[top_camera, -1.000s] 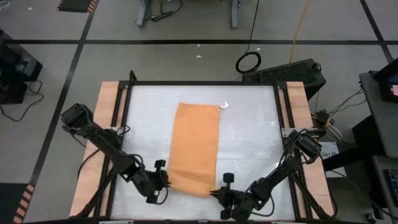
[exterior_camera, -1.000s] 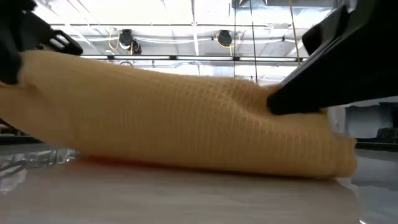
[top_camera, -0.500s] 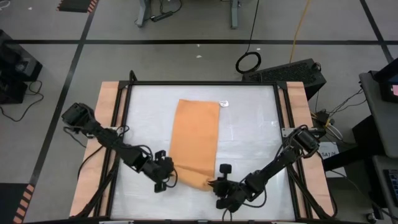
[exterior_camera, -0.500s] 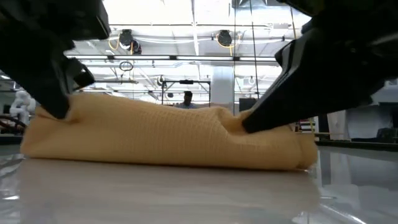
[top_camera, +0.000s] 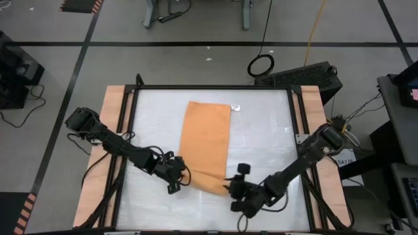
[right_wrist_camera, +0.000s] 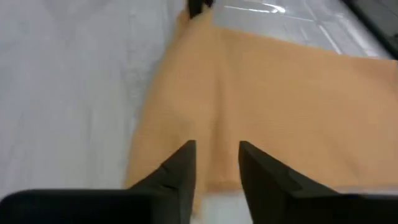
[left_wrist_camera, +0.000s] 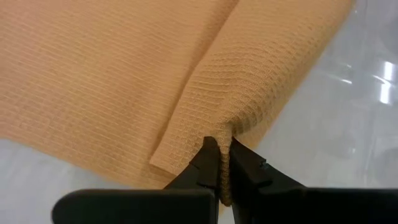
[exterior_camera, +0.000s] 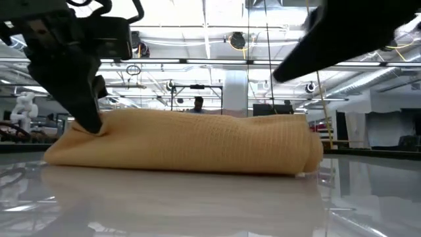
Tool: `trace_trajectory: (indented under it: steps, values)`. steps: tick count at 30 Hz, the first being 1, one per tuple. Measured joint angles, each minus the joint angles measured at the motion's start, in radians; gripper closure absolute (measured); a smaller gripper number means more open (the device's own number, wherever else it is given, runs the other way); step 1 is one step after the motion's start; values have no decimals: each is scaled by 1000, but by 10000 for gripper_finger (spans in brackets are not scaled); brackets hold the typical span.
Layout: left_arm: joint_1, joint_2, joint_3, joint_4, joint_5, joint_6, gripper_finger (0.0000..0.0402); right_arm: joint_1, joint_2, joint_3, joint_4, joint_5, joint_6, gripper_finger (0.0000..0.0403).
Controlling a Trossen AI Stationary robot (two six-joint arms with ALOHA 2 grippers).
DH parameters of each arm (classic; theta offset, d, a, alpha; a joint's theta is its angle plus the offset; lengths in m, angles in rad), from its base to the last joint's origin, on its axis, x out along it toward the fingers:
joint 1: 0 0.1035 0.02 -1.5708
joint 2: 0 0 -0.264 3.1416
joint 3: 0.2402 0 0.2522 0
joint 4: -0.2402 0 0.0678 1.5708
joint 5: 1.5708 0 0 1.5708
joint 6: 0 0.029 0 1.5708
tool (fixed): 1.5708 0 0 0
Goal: Roll towel into tight, uniform cylinder
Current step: Roll the yellow towel
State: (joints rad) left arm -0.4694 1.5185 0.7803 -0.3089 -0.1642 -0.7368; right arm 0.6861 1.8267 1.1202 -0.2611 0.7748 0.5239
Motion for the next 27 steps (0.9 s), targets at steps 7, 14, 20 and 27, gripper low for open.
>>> trace_trajectory:
  steps: [7, 14, 20, 27]
  values:
    - [-1, 0, 0, -25, -6, -32, 384, 101, -57, -160, -3, 36, 189, 274]
    - [-4, 0, 0, -40, -39, -43, 384, 83, -58, -317, 467, 43, 141, 283]
    - [-4, 0, 0, -40, -40, -44, 384, 11, -58, -325, 475, -97, -17, 274]
    - [-4, 0, 0, -40, -40, -45, 384, -42, -58, -325, 474, -204, -102, 293]
